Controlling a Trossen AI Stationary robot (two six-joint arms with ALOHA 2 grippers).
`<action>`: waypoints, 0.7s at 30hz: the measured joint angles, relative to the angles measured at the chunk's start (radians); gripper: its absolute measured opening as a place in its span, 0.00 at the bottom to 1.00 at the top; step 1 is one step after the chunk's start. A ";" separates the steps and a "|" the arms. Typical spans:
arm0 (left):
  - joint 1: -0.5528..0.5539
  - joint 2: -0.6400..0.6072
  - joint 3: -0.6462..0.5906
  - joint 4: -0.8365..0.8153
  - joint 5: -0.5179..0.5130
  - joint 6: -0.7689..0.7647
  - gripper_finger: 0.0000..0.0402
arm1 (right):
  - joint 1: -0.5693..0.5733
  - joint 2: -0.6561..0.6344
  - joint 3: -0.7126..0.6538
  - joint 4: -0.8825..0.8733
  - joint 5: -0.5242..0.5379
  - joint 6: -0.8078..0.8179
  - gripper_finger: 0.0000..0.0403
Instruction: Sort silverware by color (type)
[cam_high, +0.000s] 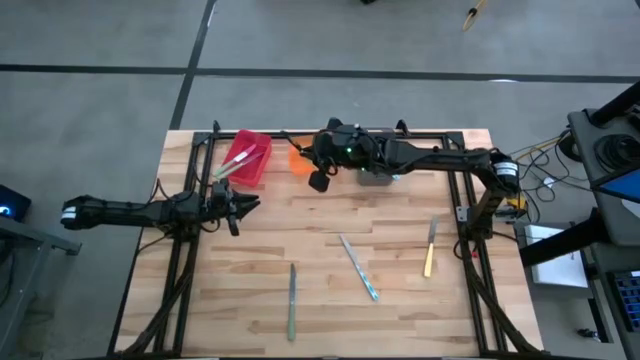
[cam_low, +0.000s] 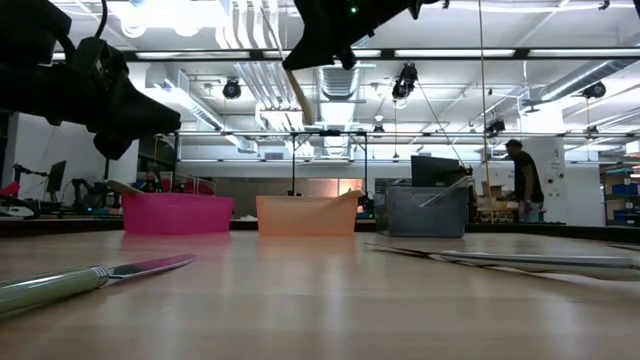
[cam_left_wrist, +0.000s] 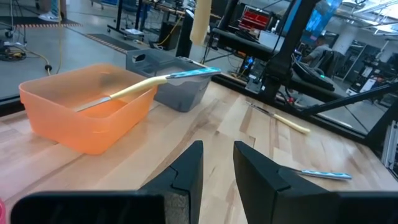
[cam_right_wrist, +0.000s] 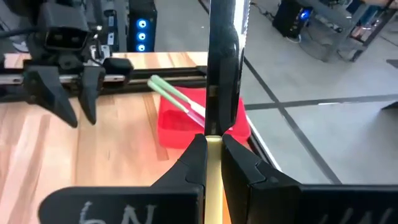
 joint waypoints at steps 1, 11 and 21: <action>0.000 0.000 0.000 0.000 0.000 0.000 0.18 | -0.007 0.000 0.013 -0.024 0.000 0.000 0.04; 0.000 0.012 0.000 0.000 0.000 -0.001 0.18 | -0.117 0.098 0.294 -0.529 -0.002 0.075 0.04; 0.000 0.019 0.000 0.000 0.000 -0.018 0.18 | -0.209 0.336 0.687 -1.029 0.000 0.028 0.04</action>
